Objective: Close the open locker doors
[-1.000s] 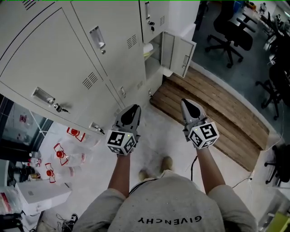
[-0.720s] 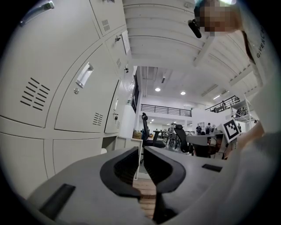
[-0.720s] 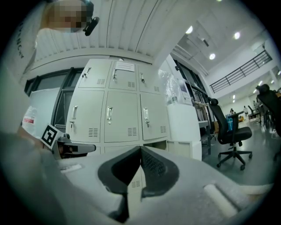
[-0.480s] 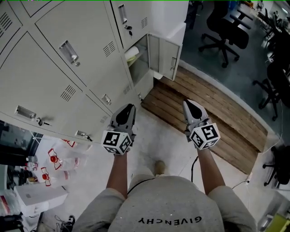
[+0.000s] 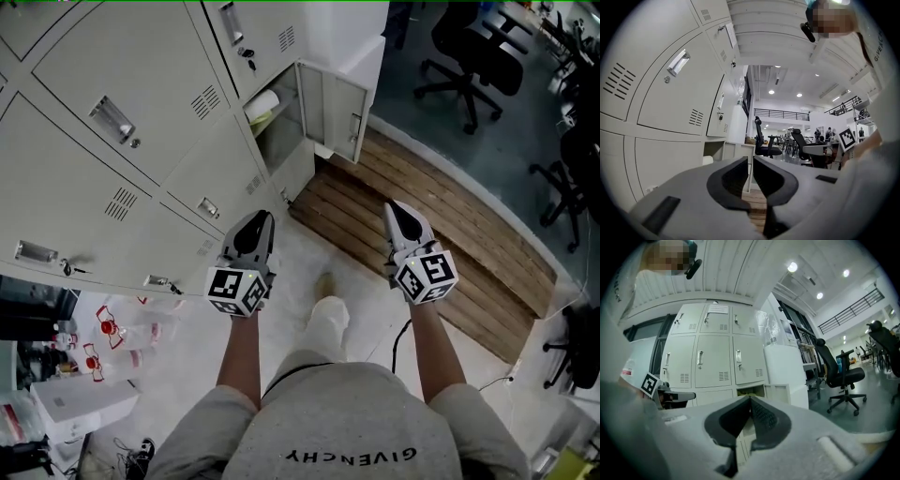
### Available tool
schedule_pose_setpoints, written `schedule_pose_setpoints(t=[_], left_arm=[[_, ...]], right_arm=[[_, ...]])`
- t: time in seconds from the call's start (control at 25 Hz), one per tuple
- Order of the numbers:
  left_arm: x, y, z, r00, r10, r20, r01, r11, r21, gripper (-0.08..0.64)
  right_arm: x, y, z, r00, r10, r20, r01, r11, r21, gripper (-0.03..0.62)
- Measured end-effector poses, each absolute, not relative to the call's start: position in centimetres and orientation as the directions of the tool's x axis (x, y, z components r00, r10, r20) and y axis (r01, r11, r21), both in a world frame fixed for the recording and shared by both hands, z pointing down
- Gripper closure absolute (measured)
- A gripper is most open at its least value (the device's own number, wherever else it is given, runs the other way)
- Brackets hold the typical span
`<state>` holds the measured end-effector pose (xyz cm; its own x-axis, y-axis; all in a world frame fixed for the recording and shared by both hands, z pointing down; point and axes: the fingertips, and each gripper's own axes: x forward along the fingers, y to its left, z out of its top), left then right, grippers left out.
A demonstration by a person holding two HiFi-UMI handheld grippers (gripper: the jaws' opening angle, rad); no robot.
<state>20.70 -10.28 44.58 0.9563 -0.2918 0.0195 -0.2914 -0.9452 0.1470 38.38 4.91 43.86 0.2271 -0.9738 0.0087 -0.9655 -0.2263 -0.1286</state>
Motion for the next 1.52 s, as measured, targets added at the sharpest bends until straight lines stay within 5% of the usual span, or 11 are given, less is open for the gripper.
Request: schedule_pose_setpoints(t=[1.12,1.52], left_arm=[[35.4,-23.4,49.0,0.888,-0.459,0.037,-0.455,-0.863,0.217,0.529],[35.5,-23.9,49.9,0.861,-0.504,0.068,-0.506,-0.834,0.222,0.529]], right_arm=[[56.3,-11.2,49.1,0.061,-0.990,0.126,-0.987,-0.079,-0.143,0.576],[59.4,-12.8,50.8,0.039,-0.985,0.169,-0.988,-0.063,-0.144,0.553]])
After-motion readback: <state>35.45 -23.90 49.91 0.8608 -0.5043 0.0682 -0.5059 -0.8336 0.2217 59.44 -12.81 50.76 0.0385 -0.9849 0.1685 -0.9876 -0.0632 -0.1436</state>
